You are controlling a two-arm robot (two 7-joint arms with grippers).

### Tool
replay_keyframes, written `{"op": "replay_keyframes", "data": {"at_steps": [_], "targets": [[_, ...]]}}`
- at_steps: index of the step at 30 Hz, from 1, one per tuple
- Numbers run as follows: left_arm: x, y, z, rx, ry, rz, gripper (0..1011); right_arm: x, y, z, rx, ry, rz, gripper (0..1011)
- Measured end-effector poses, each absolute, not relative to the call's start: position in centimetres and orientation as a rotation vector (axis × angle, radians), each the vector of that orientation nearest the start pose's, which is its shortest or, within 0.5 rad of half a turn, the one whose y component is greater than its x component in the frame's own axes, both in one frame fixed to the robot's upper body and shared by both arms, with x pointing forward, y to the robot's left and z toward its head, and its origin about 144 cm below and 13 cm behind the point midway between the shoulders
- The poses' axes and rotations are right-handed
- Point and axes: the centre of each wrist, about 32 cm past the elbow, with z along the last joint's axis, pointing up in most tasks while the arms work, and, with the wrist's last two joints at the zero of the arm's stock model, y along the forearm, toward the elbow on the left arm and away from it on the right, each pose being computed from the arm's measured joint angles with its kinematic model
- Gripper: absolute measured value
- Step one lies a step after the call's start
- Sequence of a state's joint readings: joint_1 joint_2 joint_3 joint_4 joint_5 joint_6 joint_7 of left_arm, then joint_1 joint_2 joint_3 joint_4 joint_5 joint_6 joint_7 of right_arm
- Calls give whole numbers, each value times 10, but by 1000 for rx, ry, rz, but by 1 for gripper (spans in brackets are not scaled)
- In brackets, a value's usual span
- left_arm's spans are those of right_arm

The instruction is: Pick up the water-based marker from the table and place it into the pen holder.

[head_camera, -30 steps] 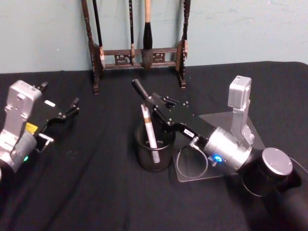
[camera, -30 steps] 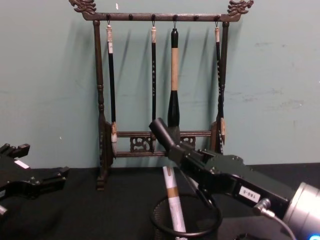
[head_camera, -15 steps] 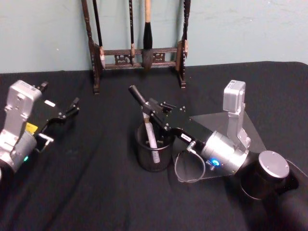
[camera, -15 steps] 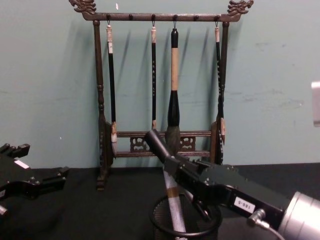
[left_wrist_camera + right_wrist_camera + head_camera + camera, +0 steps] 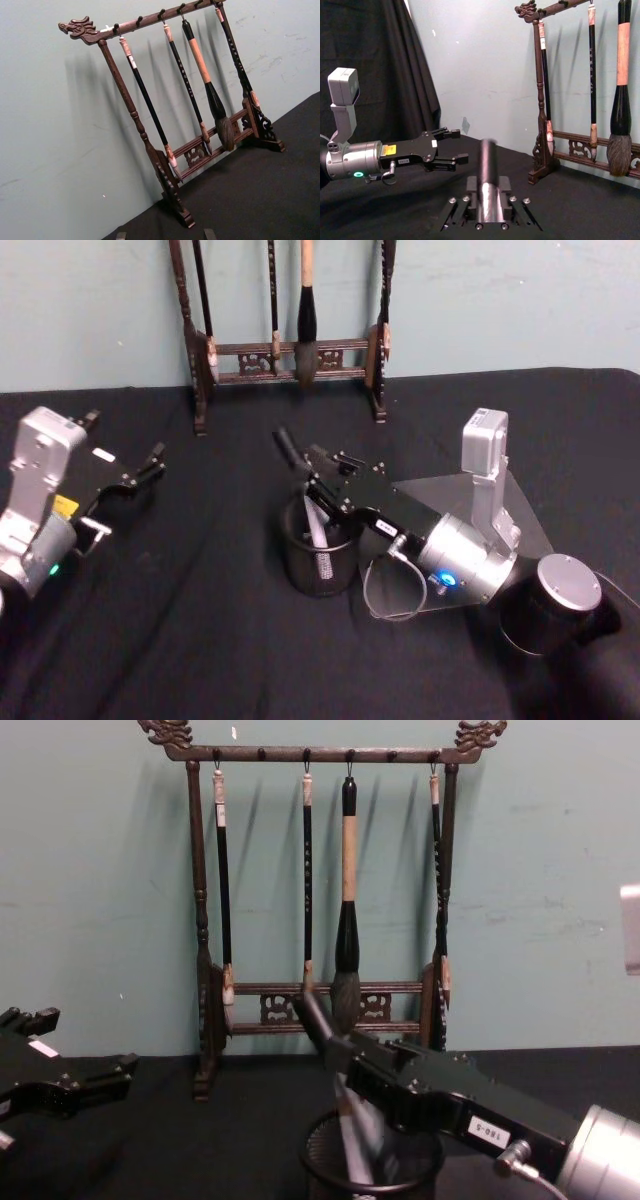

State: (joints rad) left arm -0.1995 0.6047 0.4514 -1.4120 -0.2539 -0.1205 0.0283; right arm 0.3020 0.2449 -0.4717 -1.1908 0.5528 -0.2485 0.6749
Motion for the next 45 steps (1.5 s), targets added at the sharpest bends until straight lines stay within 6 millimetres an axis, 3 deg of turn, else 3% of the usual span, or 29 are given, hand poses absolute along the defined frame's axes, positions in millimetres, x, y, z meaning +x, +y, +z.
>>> {"op": "replay_keyframes", "data": {"at_steps": [10,13,16,23,28,34,39,45], "targets": [[489,310,1140,304,-285,1248,1001,519,-195,1106,191,70,-605,602],[489,310,1140,304,-285,1248,1001,519,-195,1106,192,71,-605,658],[489,310,1140,305,-285,1248,1001,519,-195,1106,192,71,-605,796],[489,310,1140,304,-285,1248,1001,520,-202,1115,207,47,-629,980],[489,310,1140,304,-285,1248,1001,520,-215,1127,227,3,-698,1000],[489,310,1140,304,-285,1248,1001,519,-248,1140,210,-58,-857,1000],[489,310,1140,305,-285,1248,1001,515,-273,1141,143,-90,-982,1000],[489,310,1140,304,-285,1248,1001,511,-288,1135,49,-104,-1047,1000]]}}
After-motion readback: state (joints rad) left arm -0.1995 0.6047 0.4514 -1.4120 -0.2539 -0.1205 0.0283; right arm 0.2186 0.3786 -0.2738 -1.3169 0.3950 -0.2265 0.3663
